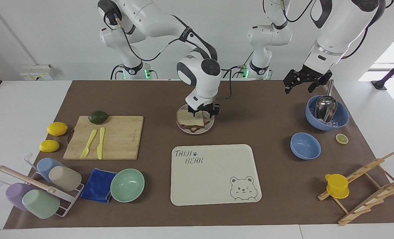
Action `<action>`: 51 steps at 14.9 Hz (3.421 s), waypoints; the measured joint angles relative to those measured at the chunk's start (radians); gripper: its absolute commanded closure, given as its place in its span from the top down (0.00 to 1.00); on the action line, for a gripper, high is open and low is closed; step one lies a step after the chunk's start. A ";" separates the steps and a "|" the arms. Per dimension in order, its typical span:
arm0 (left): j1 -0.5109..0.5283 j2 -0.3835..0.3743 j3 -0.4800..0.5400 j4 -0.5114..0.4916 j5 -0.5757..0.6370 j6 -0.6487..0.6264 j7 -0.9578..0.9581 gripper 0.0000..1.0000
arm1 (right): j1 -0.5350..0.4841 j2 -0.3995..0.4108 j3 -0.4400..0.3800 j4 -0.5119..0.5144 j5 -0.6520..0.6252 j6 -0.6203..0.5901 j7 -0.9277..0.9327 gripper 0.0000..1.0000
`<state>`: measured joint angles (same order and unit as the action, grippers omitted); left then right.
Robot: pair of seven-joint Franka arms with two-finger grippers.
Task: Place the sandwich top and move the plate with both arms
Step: 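Lay the bread slice onto the egg toast and withdraw the right gripper, then reach the left gripper to the rim of the white plate, then grip the white plate rim with the left gripper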
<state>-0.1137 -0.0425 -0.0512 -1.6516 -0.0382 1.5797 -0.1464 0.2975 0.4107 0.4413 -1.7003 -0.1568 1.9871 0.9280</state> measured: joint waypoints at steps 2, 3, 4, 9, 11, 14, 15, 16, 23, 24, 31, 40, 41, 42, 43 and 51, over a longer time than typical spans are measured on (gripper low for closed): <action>0.000 0.000 0.000 0.000 0.000 0.000 0.000 1.00 | -0.052 -0.038 -0.001 0.009 0.000 -0.003 -0.052 1.00; 0.000 0.000 0.000 0.000 0.000 0.000 0.000 1.00 | -0.086 -0.061 -0.002 0.010 0.000 -0.017 -0.102 1.00; 0.000 0.000 0.000 0.000 0.000 0.000 0.000 1.00 | -0.122 -0.088 -0.007 0.012 0.007 -0.048 -0.168 1.00; 0.000 -0.003 -0.003 0.000 0.000 0.000 0.000 1.00 | -0.180 -0.226 -0.197 0.069 0.127 -0.263 -0.455 1.00; -0.001 -0.005 -0.007 0.000 0.000 -0.001 0.000 1.00 | -0.182 -0.250 -0.271 0.119 0.143 -0.357 -0.536 1.00; -0.001 -0.006 -0.013 0.000 0.000 -0.001 0.000 1.00 | -0.179 -0.283 -0.364 0.149 0.143 -0.453 -0.664 1.00; -0.003 -0.006 -0.014 0.000 0.000 -0.002 0.000 1.00 | -0.178 -0.297 -0.397 0.152 0.143 -0.477 -0.706 1.00; -0.007 -0.006 -0.015 -0.001 0.000 -0.002 0.000 1.00 | -0.177 -0.309 -0.432 0.153 0.143 -0.492 -0.753 1.00; -0.096 -0.014 -0.024 -0.086 -0.040 0.095 -0.105 1.00 | -0.170 -0.324 -0.497 0.164 0.143 -0.569 -0.839 1.00; -0.121 -0.013 -0.024 -0.116 -0.057 0.137 -0.131 1.00 | -0.172 -0.324 -0.498 0.164 0.143 -0.571 -0.839 1.00; -0.308 0.039 -0.029 -0.373 -0.094 0.489 -0.273 1.00 | -0.191 -0.362 -0.505 0.120 0.143 -0.583 -0.889 1.00; -0.452 0.141 -0.029 -0.536 -0.133 0.748 -0.347 1.00 | -0.215 -0.372 -0.507 0.102 0.143 -0.583 -0.893 1.00; -0.454 0.143 -0.029 -0.538 -0.133 0.748 -0.347 1.00 | -0.223 -0.372 -0.507 0.102 0.143 -0.583 -0.895 1.00; -0.456 0.144 -0.029 -0.542 -0.134 0.750 -0.347 1.00 | -0.229 -0.372 -0.507 0.102 0.143 -0.583 -0.896 1.00; -0.460 0.146 -0.029 -0.548 -0.140 0.756 -0.347 1.00 | -0.232 -0.373 -0.507 0.102 0.143 -0.582 -0.896 1.00; -0.510 0.174 -0.028 -0.601 -0.189 0.842 -0.384 0.83 | -0.230 -0.381 -0.507 0.104 0.143 -0.570 -0.896 1.00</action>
<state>-0.6234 0.1310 -0.0796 -2.2530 -0.2274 2.4215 -0.5306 0.0672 0.0297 -0.0661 -1.5959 -0.0134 1.4171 0.0315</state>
